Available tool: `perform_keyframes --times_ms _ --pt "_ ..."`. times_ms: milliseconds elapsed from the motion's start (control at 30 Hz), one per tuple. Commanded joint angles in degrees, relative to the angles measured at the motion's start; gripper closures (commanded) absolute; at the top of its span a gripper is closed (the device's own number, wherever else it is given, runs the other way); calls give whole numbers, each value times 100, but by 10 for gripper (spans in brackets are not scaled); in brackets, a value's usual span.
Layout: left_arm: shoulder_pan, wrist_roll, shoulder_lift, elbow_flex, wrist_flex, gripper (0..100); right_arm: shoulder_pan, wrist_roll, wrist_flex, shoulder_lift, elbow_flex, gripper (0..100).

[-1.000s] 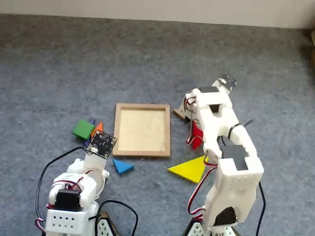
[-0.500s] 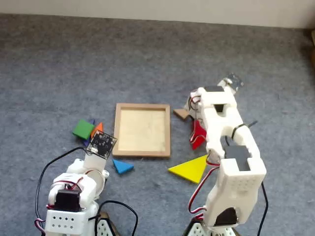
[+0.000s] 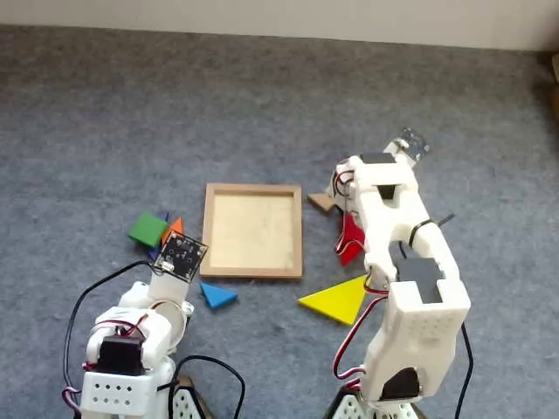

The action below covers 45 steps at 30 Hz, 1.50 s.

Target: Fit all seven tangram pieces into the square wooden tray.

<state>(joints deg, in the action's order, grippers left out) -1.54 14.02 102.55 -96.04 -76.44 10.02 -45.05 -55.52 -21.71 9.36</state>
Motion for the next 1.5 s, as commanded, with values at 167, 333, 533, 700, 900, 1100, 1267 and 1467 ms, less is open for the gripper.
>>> perform_keyframes --times_ms 167,333,533,700,900,1100,1267,1467 --pt "-13 -35 180 -110 -26 994 13 167 57 31 -242 673" --pt "-13 -35 180 -110 -26 994 22 167 48 40 -233 673" --pt "-13 -35 180 -110 -26 994 242 404 -198 40 -268 673" --pt "-13 -35 180 -110 -26 994 163 369 -233 31 -277 673" --pt "-13 -35 180 -110 -26 994 101 378 -259 31 -277 673" --pt "-13 -35 180 -110 -26 994 119 413 -259 40 -268 735" --pt "-13 -35 180 -110 -26 994 119 949 -277 48 -277 844" --pt "-13 -35 180 -110 -26 994 198 1099 -611 382 -435 854"
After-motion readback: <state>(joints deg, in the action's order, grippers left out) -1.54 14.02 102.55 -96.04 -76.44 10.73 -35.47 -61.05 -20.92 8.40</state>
